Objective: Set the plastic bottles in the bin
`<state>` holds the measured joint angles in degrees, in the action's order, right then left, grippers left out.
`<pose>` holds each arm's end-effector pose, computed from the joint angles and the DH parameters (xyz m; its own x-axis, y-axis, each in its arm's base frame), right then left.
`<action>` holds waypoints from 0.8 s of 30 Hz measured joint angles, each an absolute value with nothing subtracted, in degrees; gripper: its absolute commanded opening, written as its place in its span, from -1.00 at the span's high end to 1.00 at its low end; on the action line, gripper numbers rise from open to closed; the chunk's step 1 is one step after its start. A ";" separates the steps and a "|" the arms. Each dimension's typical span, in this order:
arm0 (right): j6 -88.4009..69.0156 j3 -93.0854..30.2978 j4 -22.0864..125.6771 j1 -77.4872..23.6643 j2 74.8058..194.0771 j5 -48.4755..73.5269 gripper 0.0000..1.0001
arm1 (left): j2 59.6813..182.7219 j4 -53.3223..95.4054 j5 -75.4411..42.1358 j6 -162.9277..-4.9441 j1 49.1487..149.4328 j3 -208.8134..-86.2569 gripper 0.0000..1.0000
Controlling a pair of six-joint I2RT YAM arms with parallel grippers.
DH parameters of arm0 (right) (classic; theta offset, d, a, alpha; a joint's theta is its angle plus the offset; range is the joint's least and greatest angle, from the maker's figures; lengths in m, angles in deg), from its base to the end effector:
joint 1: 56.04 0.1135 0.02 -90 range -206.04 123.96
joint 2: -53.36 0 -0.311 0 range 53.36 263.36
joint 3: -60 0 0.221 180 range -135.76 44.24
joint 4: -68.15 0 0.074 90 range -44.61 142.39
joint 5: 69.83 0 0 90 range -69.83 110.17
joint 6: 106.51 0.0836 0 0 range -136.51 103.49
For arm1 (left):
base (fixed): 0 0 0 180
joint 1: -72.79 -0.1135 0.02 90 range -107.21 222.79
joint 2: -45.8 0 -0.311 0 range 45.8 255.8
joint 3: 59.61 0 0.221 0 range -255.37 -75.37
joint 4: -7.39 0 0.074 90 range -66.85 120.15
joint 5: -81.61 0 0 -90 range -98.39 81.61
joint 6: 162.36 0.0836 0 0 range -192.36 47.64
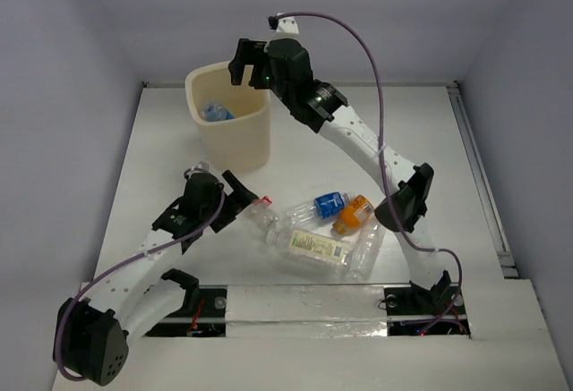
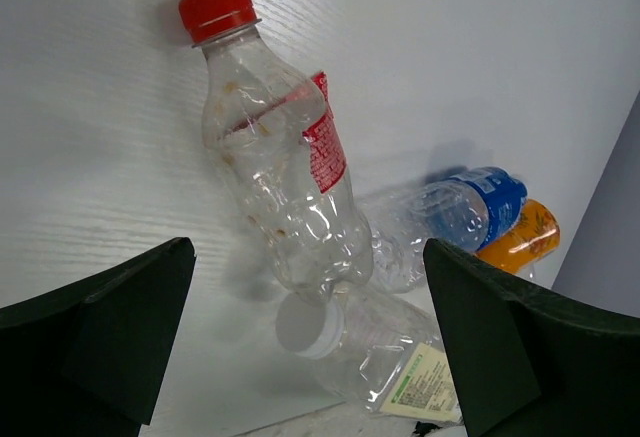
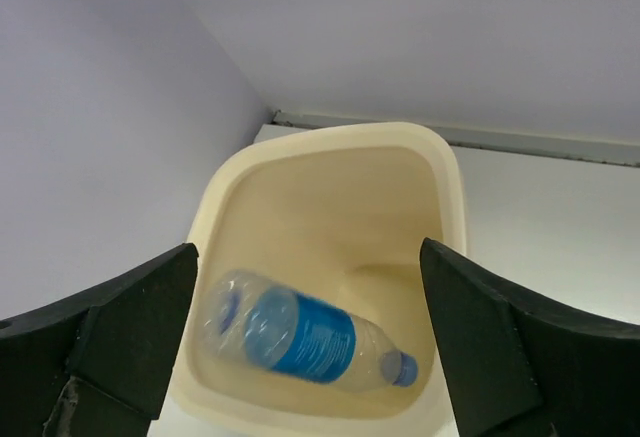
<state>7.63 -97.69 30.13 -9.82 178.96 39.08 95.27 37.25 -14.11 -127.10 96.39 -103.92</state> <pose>0.3936 0.3715 0.4680 -0.2534 0.2948 -0.9214 -0.3905 0.8402 0.3762 0.1494 -0.0744 0.2398 -0.6899 -0.5852 -0.4261 -0.1562 0.6951 -0.7017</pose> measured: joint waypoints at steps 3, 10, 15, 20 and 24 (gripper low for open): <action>6.30 -94.41 30.02 -9.82 174.57 39.50 0.06 | 97.83 35.29 -13.63 -127.10 96.39 -103.42 -0.98; 5.19 -66.91 33.32 -9.32 149.13 35.46 0.15 | 103.05 31.29 -12.62 -127.05 96.39 -102.70 -0.98; 5.56 -43.46 34.78 -7.35 127.88 29.60 -0.60 | 108.75 28.82 -11.59 -126.64 96.39 -102.72 -0.94; 6.76 -24.27 32.60 -3.77 113.83 24.64 -0.77 | 113.93 26.59 -10.74 -126.40 96.39 -103.70 -0.77; 9.84 -11.31 29.69 -0.53 106.81 22.41 -0.78 | 116.97 25.49 -9.30 -126.48 96.45 -105.12 -0.63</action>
